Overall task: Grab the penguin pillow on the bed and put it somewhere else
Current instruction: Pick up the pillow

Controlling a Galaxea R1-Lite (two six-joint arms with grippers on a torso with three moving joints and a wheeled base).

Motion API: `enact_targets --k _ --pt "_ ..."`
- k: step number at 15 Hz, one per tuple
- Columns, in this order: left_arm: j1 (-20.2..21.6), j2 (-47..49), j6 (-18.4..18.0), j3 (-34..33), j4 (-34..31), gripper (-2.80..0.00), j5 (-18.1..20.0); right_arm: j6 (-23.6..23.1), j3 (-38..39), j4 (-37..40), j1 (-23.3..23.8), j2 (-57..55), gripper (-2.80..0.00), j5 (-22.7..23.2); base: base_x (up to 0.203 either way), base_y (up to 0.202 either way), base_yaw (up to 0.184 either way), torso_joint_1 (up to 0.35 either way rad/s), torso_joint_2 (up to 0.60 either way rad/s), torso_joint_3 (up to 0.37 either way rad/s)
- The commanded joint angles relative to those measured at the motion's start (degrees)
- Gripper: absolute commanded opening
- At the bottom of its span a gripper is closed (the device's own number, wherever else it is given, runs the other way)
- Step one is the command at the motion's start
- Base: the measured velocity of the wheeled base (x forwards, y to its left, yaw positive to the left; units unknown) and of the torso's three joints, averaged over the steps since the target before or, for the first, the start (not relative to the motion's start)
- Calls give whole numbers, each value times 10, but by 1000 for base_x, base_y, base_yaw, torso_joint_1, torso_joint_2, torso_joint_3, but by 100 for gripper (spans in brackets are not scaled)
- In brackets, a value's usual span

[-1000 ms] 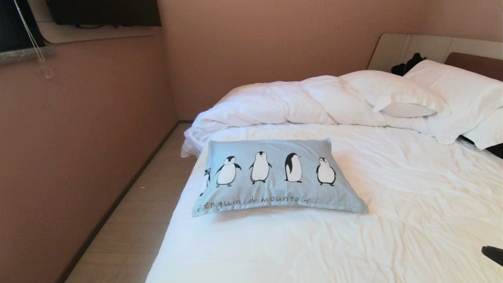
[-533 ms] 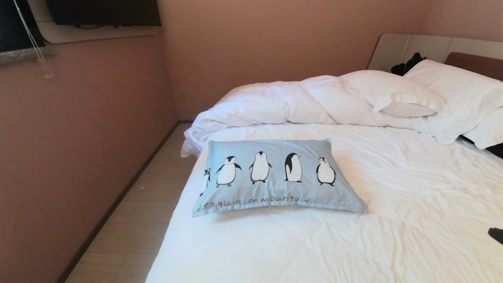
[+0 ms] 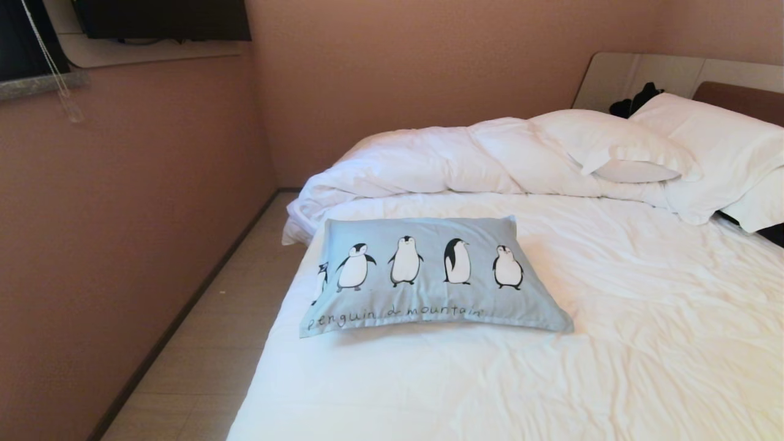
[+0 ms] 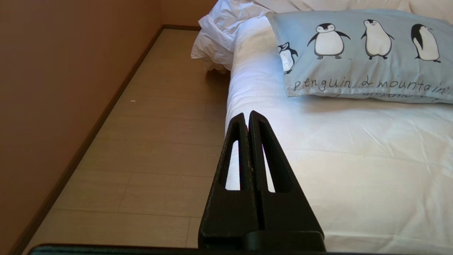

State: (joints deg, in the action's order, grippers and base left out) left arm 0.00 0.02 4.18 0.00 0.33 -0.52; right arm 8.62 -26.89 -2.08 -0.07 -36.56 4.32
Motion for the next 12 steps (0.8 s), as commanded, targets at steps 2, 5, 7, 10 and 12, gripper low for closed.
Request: enact_targets --k 2,5,7,10,12 --pt "0 0 0 -2 0 -280 0 0 -42 50 0 17 -280 6 0 0 0 0 0 0" --pt "0 0 0 -2 0 -280 -1 1 -100 52 0 -25 -280 37 0 0 0 0 0 0" --pt "0 0 0 -2 0 -280 -1 1 -113 51 0 -59 -280 52 0 0 0 0 0 0" --pt "0 0 0 -2 0 -280 -1 0 -116 47 0 -92 -280 77 0 0 0 0 0 0" --pt "0 0 0 -2 0 -280 -1 0 -125 44 0 -122 -280 79 0 0 0 0 0 0"
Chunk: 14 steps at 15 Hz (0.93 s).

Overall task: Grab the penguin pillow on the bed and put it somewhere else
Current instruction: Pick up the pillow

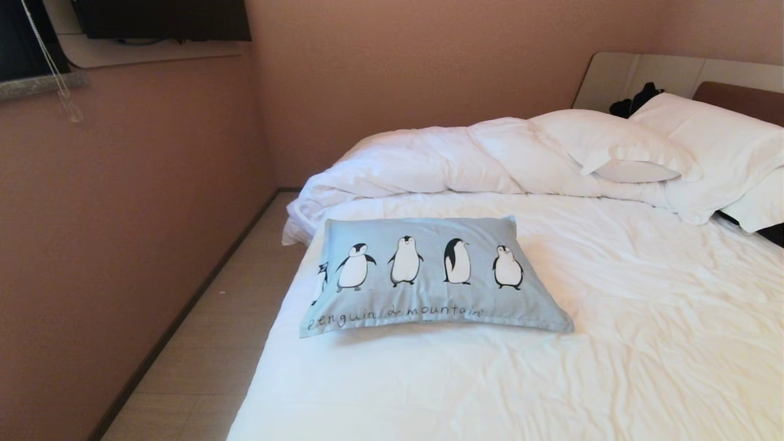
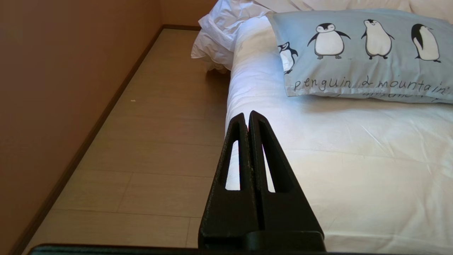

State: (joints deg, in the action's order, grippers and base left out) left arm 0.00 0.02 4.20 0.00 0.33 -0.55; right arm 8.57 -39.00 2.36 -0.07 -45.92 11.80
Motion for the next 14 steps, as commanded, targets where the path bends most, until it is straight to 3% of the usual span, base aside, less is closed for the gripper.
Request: enact_targets --k 1,4,8,14 --pt "0 0 0 -2 0 -280 -1 1 -17 -1 -1 -48 -280 5 0 0 0 0 0 0" --pt "0 0 0 -2 0 -280 0 2 -82 -1 -2 -149 -280 24 0 0 0 0 0 0" --pt "0 0 0 -2 0 -280 0 10 -124 -11 -60 -285 -280 36 0 0 0 0 0 0" --pt "0 0 0 -2 0 -280 0 19 -154 -116 -82 -514 -280 26 0 0 0 0 0 0"
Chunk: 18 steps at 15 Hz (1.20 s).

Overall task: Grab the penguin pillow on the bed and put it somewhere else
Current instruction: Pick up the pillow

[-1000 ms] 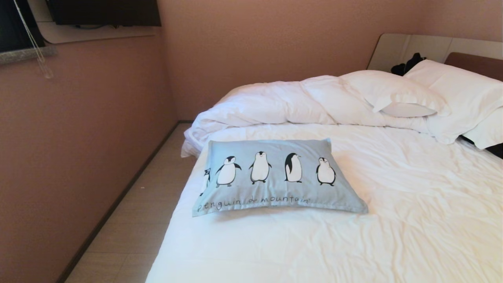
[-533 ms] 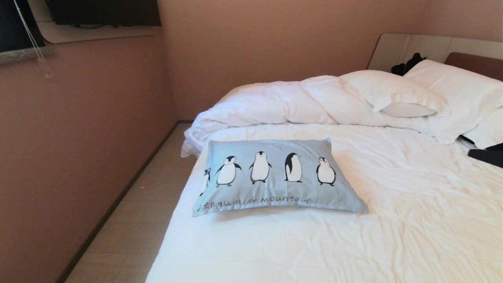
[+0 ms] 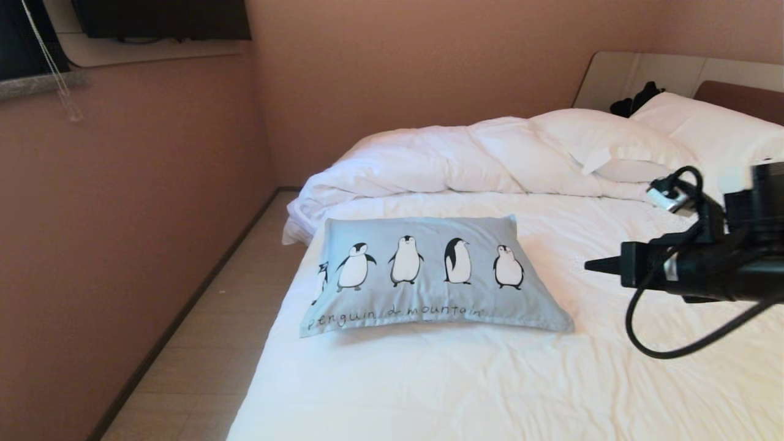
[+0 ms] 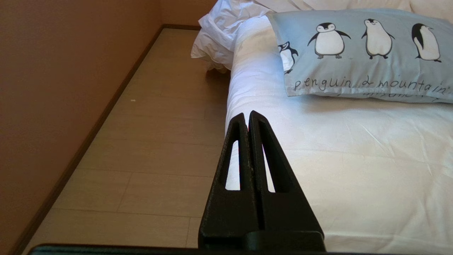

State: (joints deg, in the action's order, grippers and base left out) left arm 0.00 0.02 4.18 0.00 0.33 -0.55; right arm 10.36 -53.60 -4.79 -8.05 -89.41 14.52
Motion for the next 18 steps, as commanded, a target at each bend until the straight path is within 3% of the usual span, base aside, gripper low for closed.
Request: enact_targets --k 1,9,13,18 --pt "0 0 0 -2 0 -280 -1 2 -21 -52 -2 -112 -280 -3 0 0 0 0 0 0" --pt "0 1 0 -2 0 -280 -1 17 -82 -72 -27 -215 -280 -33 0 0 0 0 0 0" --pt "0 0 0 -2 0 -280 -1 15 -88 -188 -36 -301 -280 -56 0 0 0 0 0 0" --pt "0 0 0 -2 0 -280 -1 15 -134 -202 -49 -333 -280 -80 0 0 0 0 0 0"
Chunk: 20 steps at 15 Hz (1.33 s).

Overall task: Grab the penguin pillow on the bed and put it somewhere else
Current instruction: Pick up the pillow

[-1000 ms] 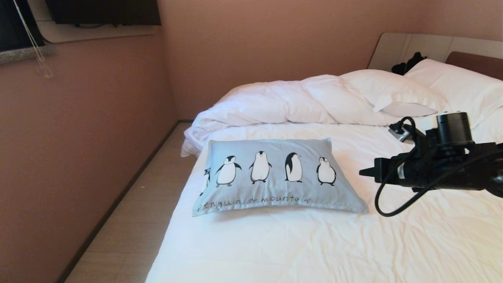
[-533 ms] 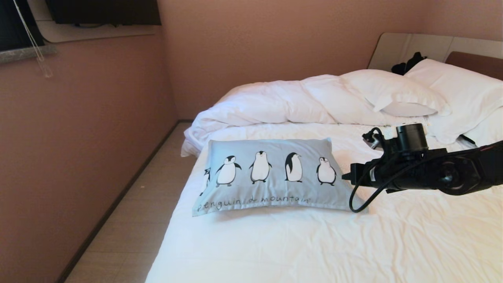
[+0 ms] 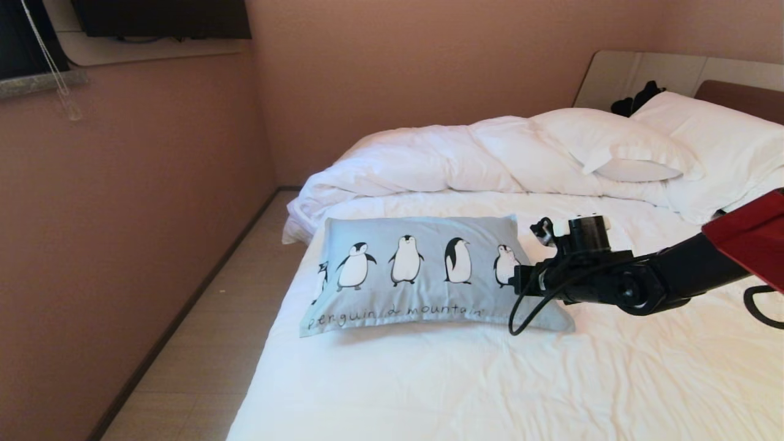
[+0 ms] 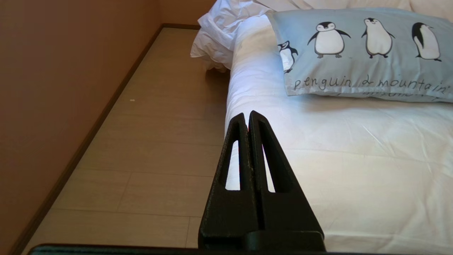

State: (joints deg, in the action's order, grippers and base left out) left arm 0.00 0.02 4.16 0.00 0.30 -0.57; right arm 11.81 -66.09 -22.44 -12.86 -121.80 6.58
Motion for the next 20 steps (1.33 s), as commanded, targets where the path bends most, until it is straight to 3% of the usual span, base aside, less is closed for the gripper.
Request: enact_targets --k 1,3,4,14,17,20 --pt "0 0 1 -2 0 -280 0 1 -18 -25 -5 -13 -280 -1 0 0 0 0 0 0" --pt "0 0 1 -2 0 -280 0 3 -30 -24 -13 -32 -280 -7 0 0 0 0 0 0" --pt "0 0 1 -2 0 -280 0 7 -38 -24 -16 -43 0 -14 0 0 0 0 0 0" --pt "0 0 1 -2 0 -280 0 4 -84 -25 -26 -103 0 -24 0 0 0 0 0 0" --pt "0 0 1 -2 0 -280 0 1 -107 -23 -32 -131 0 -68 0 0 0 0 0 0" --pt "0 0 1 -2 0 -280 0 2 -115 -4 -36 -135 0 -71 0 0 0 0 0 0"
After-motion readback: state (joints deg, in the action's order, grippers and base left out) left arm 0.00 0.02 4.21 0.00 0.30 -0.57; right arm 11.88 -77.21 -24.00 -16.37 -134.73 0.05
